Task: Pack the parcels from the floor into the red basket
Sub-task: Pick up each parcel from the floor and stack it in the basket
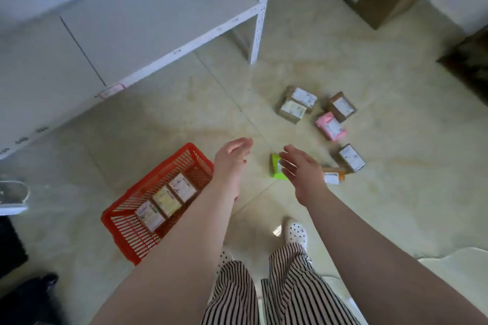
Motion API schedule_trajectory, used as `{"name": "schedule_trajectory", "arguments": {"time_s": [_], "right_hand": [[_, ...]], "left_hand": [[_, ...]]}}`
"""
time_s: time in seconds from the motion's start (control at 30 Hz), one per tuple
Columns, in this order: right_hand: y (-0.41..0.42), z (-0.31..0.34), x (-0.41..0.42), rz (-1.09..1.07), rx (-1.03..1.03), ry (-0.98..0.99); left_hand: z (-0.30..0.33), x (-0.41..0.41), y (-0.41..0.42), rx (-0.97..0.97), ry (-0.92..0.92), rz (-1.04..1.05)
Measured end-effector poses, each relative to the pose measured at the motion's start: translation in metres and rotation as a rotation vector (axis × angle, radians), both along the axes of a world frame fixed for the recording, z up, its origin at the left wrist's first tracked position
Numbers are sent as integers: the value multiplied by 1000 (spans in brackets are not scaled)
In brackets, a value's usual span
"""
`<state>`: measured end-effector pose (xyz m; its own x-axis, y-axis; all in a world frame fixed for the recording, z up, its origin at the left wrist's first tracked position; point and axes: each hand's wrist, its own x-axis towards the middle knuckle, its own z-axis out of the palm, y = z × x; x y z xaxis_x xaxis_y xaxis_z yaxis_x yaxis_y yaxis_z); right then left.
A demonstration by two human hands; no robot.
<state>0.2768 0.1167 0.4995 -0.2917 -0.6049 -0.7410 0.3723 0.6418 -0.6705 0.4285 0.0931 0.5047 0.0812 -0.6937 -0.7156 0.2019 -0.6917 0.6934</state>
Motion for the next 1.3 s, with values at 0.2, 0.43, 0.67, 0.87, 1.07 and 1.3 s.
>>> {"name": "schedule_trajectory", "arguments": {"time_s": [0.2,0.43,0.67,0.87,1.07,1.3], "right_hand": [[10,30,-95,-161,2,-24],[10,53,-227,-181,17,-33],[-29,57,-288,-113,39,-34],[-70,39,-276,-59,84,-74],[-126,19,-260,-40,118,-57],[-212,-24,-247,-71,155,-4]], "left_hand": [[34,-102,-12,77,82,-60],[56,-237,-18,93,48,-114],[58,-279,-34,112,9,-17],[50,-263,-69,115,-57,21],[33,-243,-123,167,-93,-16],[-4,-227,-218,112,-131,-57]]}}
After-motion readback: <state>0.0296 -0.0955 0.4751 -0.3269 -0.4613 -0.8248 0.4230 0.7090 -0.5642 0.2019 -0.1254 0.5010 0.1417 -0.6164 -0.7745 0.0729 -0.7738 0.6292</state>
